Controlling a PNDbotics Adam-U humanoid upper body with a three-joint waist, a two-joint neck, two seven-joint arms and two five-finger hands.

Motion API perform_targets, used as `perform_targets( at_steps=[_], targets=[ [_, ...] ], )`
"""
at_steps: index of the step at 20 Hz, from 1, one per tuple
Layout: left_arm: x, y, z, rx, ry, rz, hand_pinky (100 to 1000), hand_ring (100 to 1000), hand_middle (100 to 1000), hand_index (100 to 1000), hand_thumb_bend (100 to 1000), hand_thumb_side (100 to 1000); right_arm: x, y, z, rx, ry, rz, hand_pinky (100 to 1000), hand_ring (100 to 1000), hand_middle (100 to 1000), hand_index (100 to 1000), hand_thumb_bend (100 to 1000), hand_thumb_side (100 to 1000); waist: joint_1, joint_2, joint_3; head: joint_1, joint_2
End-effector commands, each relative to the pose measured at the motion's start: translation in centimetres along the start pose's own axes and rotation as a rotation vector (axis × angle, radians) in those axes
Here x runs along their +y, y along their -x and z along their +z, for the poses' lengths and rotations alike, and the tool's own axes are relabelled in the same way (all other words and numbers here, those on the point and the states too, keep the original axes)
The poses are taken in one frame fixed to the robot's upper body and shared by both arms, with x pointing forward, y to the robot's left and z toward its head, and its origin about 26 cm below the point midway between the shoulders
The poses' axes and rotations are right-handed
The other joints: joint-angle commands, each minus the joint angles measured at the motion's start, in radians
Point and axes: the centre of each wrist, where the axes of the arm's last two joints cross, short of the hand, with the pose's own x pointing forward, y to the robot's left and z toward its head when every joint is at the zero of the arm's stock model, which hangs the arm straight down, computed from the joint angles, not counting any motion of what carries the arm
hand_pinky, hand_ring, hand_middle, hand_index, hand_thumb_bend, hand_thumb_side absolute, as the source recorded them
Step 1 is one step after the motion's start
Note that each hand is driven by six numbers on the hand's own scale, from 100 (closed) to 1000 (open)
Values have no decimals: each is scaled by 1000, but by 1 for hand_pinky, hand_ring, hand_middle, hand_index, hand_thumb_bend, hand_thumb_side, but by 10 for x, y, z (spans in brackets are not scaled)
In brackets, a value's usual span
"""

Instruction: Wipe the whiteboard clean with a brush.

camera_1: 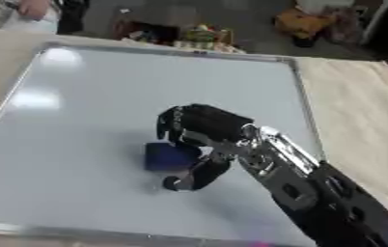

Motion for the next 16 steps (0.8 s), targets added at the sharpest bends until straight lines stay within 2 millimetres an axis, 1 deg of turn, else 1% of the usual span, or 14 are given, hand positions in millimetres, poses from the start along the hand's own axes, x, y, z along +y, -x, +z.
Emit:
perform_targets(
  at_steps=[1,7,10,16],
  targets=[
    [2,-5,-4,-17,14,-13,704,598,684,772,357,969,-6,5,-1,19,27,20,664,757,637,100,453,257,4,-15,2,1,-11],
    [2,-5,-4,-16,16,-13,704,597,683,772,354,970,0,10,-3,31,37,25,661,754,622,100,439,269,4,-12,3,0,-13],
    [1,-5,-4,-17,18,-12,705,597,683,771,354,970,3,11,-4,30,34,29,659,753,621,100,449,262,5,-10,4,-1,-13],
    [2,-5,-4,-16,20,-13,705,596,682,771,350,971,7,17,-4,27,16,36,647,744,585,100,478,236,4,-7,6,1,-11]
  ],
)
